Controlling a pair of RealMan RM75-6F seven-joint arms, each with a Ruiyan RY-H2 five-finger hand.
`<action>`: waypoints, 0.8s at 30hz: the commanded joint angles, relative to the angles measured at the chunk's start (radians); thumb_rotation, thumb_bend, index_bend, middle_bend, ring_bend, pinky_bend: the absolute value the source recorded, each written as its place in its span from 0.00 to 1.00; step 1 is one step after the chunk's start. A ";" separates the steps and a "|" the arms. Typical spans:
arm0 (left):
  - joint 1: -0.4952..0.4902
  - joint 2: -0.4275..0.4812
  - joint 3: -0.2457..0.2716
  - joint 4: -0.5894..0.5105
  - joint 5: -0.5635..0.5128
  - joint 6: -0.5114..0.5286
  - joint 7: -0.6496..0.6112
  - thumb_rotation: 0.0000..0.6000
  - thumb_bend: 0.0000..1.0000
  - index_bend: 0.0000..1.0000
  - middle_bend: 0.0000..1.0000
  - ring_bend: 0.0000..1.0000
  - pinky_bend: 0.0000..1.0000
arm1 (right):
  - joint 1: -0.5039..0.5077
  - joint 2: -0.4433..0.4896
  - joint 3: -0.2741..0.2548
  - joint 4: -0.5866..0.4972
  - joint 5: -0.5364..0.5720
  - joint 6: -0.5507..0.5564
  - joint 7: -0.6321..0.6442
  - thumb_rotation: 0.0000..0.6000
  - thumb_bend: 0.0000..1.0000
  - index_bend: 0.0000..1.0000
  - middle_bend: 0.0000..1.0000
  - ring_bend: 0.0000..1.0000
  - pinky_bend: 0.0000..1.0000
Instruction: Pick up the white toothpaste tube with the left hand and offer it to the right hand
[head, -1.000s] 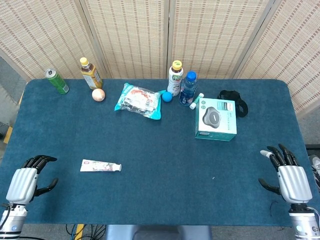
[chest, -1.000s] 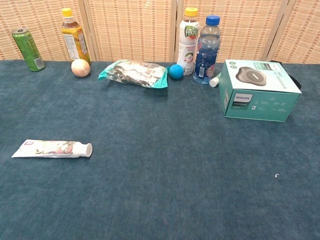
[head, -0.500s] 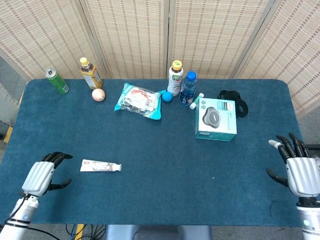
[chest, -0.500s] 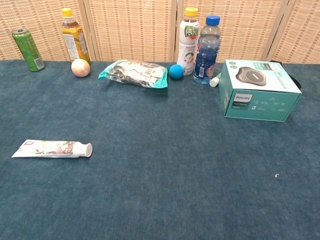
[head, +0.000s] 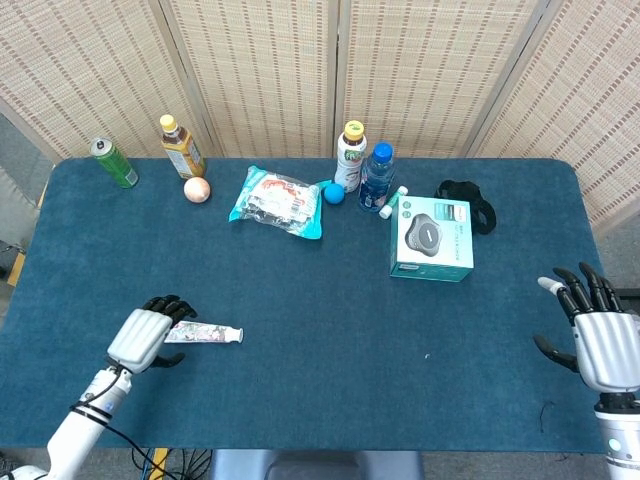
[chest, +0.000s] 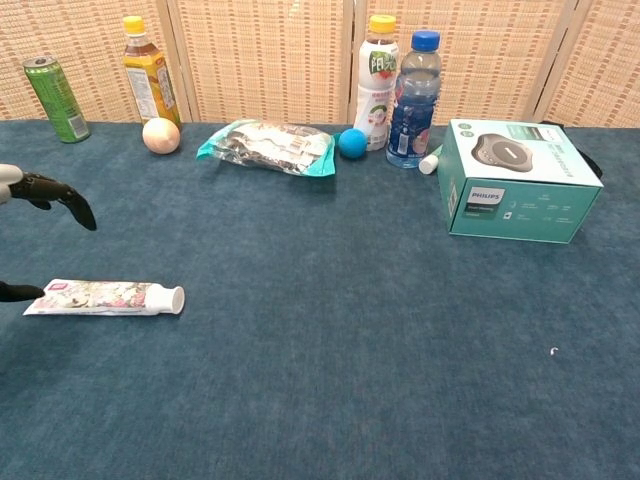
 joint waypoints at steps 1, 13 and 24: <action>-0.024 -0.047 -0.005 0.028 -0.035 -0.021 0.039 1.00 0.16 0.29 0.24 0.14 0.15 | 0.000 0.001 0.000 0.000 0.000 -0.001 0.001 1.00 0.07 0.27 0.19 0.02 0.15; -0.057 -0.173 -0.003 0.112 -0.124 -0.016 0.196 1.00 0.16 0.32 0.23 0.13 0.15 | -0.005 0.004 -0.004 0.007 0.001 0.003 0.013 1.00 0.07 0.27 0.19 0.02 0.15; -0.080 -0.214 -0.004 0.126 -0.200 -0.031 0.260 1.00 0.22 0.32 0.22 0.12 0.15 | -0.015 0.006 -0.011 0.023 0.005 0.006 0.035 1.00 0.07 0.27 0.19 0.02 0.15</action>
